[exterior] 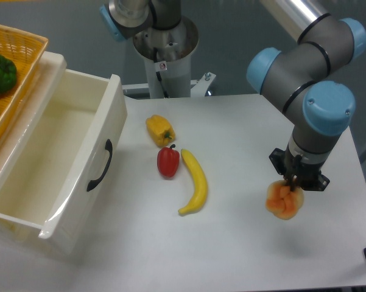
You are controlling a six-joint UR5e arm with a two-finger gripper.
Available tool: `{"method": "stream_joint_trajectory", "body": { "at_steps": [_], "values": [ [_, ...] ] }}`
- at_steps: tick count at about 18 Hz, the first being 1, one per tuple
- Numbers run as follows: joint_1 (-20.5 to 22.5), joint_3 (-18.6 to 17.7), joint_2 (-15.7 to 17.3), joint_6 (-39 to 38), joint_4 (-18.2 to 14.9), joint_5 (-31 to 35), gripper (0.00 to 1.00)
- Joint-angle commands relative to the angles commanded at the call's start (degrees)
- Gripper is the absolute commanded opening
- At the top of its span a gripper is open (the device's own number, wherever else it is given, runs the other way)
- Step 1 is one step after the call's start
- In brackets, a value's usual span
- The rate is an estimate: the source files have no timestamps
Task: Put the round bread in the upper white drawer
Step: 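Carry the held round bread bun across the table toward the open drawer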
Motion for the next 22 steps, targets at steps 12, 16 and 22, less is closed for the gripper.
{"method": "stream_joint_trajectory", "body": {
  "at_steps": [12,16,22],
  "values": [
    [-5.2,-1.0,6.6,-13.5,-5.4,-6.1,0.04],
    [-7.9,-4.5,10.3,-17.3,-5.8,-10.4,0.03],
    [-10.5,-5.5,14.1,-23.8,-5.6,-17.5,0.03]
  ]
}}
